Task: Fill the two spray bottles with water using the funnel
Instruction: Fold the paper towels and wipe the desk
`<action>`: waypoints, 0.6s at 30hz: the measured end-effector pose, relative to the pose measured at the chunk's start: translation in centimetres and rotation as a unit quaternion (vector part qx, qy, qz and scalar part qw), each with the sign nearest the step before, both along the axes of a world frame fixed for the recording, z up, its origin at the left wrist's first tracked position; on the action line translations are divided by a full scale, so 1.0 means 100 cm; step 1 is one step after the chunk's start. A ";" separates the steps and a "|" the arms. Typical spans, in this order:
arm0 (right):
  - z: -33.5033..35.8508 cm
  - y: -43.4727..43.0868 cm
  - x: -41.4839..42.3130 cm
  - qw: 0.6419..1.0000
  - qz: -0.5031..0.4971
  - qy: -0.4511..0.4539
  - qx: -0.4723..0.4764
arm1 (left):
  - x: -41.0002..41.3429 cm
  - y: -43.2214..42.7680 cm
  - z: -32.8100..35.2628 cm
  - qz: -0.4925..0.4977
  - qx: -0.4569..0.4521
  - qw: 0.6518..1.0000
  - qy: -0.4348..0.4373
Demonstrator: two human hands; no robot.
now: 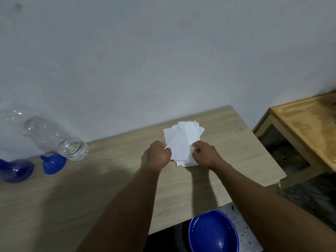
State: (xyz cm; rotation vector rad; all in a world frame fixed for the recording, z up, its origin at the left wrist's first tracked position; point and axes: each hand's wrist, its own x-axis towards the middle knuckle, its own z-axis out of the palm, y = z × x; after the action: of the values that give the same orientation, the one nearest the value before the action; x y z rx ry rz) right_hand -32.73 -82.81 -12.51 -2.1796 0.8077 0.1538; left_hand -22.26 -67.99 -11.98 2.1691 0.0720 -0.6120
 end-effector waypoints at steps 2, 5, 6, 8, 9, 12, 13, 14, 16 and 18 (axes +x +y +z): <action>-0.001 0.002 0.002 0.998 0.045 0.030 -0.022 | -0.001 0.003 0.004 -0.007 -0.007 1.000 -0.009; -0.003 0.006 0.004 0.994 0.078 0.069 -0.041 | -0.004 0.007 0.009 -0.022 -0.022 0.999 -0.025; -0.004 0.008 0.004 0.992 0.088 0.081 -0.051 | -0.005 0.007 0.012 -0.022 -0.028 0.999 -0.031; -0.005 0.011 0.004 0.988 0.099 0.095 -0.067 | -0.003 0.007 0.021 -0.015 -0.043 0.998 -0.042; -0.005 0.011 0.005 0.988 0.099 0.097 -0.071 | -0.001 0.006 0.026 -0.010 -0.048 0.998 -0.046; -0.003 0.012 0.008 0.986 0.099 0.106 -0.078 | 0.009 0.007 0.040 0.000 -0.069 0.996 -0.063; -0.003 0.013 0.009 0.986 0.099 0.111 -0.080 | 0.011 0.009 0.043 -0.001 -0.072 0.995 -0.064; -0.003 0.013 0.010 0.985 0.098 0.116 -0.080 | 0.013 0.012 0.045 -0.002 -0.071 0.995 -0.068; -0.003 0.013 0.012 0.984 0.098 0.124 -0.078 | 0.016 0.023 0.045 -0.004 -0.062 0.995 -0.076; -0.001 0.014 0.014 0.984 0.097 0.133 -0.075 | 0.018 0.036 0.043 -0.008 -0.047 0.995 -0.088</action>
State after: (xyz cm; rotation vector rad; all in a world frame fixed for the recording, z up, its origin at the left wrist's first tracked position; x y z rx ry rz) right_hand -31.34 -81.37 -12.65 -2.4125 0.7703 0.5060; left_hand -20.48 -64.41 -7.68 2.1242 -0.0672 -0.4221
